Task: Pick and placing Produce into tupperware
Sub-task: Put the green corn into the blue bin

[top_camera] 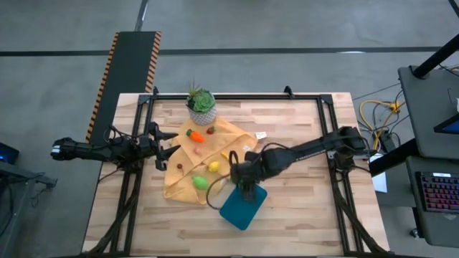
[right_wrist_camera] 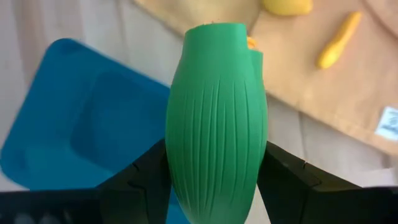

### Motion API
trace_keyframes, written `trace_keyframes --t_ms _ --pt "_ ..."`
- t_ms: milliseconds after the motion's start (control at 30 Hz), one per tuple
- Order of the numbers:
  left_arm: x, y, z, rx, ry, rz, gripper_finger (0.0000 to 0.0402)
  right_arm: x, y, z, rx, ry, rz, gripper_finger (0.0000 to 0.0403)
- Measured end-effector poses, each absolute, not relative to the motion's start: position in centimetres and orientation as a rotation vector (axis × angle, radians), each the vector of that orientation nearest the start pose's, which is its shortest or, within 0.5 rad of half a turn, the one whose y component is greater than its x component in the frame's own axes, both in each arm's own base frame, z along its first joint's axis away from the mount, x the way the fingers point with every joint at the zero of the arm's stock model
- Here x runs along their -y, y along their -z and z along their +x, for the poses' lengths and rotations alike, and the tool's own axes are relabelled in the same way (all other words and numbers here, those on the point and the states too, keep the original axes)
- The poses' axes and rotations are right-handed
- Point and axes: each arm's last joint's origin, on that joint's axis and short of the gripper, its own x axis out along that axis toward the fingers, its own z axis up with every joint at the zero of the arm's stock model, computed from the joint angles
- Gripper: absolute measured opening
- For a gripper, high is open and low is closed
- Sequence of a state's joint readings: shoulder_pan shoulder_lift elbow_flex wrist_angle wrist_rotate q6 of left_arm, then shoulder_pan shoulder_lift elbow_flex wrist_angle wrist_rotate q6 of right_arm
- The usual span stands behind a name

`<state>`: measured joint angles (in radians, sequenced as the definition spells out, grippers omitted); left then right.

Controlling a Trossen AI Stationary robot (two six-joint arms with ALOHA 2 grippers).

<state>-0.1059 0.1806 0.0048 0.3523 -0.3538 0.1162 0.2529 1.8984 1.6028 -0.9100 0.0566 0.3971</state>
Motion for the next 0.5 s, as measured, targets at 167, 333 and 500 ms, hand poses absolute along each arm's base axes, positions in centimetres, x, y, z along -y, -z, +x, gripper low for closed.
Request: trace_keyframes --t_ms 167,333,500 --pt "0.1 -18.5 10.6 0.165 -0.258 0.078 0.0202 -11.8 -24.9 37.3 -1.19 0.083 0.148 0.0183" --pt "0.1 -18.5 10.6 0.165 -0.258 0.078 0.0202 -12.5 -24.2 37.3 -1.191 0.154 0.17 0.0183" --pt "0.1 -18.4 10.6 0.164 -0.257 0.071 0.0202 -12.5 -22.6 37.2 -1.228 0.22 0.206 0.0183"
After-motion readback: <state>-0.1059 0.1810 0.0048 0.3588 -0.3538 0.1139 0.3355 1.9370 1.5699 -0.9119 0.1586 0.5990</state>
